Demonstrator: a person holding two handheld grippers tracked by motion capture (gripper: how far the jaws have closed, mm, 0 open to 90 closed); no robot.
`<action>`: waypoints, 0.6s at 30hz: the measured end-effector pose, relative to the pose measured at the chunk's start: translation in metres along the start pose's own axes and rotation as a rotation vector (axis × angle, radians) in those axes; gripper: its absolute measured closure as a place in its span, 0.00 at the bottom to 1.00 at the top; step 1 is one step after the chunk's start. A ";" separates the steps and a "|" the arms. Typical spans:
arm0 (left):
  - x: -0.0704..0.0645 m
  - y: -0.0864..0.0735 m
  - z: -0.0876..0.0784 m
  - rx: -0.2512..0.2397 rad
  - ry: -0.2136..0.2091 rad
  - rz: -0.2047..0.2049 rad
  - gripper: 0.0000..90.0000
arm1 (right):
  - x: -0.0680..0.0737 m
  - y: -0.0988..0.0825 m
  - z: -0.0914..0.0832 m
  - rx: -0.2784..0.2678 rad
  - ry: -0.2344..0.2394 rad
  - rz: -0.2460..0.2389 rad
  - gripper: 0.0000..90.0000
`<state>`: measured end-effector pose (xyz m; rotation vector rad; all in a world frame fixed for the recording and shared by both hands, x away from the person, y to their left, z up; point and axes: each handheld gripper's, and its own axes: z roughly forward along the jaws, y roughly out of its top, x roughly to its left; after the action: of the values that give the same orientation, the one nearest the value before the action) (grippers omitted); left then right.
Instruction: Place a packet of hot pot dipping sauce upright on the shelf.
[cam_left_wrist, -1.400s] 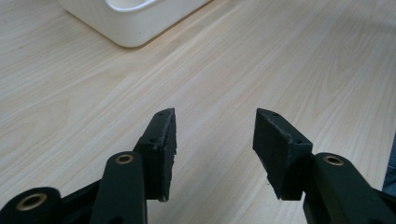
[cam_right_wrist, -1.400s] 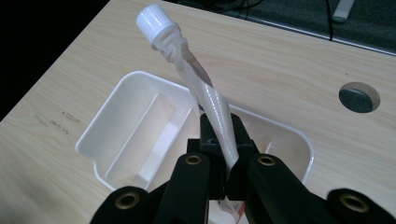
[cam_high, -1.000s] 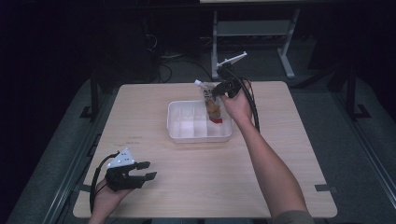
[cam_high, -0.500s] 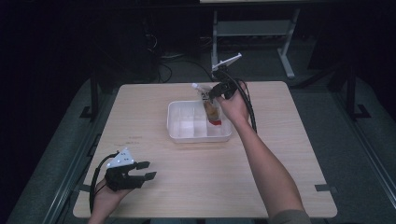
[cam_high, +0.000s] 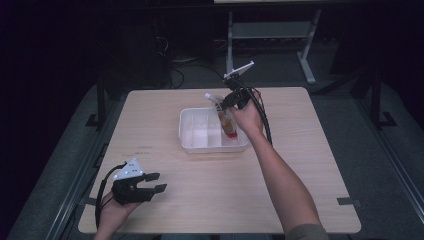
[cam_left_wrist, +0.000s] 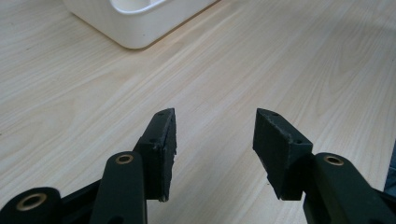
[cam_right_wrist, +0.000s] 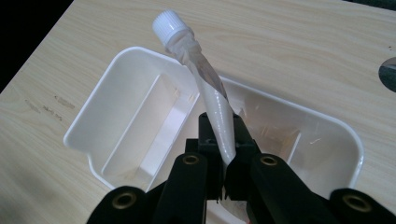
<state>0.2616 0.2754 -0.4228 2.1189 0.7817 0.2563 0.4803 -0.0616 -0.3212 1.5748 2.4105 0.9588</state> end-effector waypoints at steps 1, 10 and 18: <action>0.000 0.000 0.000 0.000 0.000 0.000 0.55 | 0.000 0.000 0.001 0.001 0.000 -0.002 0.97; 0.000 0.001 0.002 0.004 -0.005 0.006 0.55 | -0.003 -0.003 0.004 0.011 0.000 0.005 0.96; -0.001 0.001 0.003 0.004 -0.006 0.002 0.55 | -0.006 -0.005 0.008 0.022 0.003 0.011 0.95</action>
<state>0.2629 0.2721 -0.4235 2.1235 0.7768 0.2500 0.4817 -0.0644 -0.3317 1.5968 2.4252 0.9411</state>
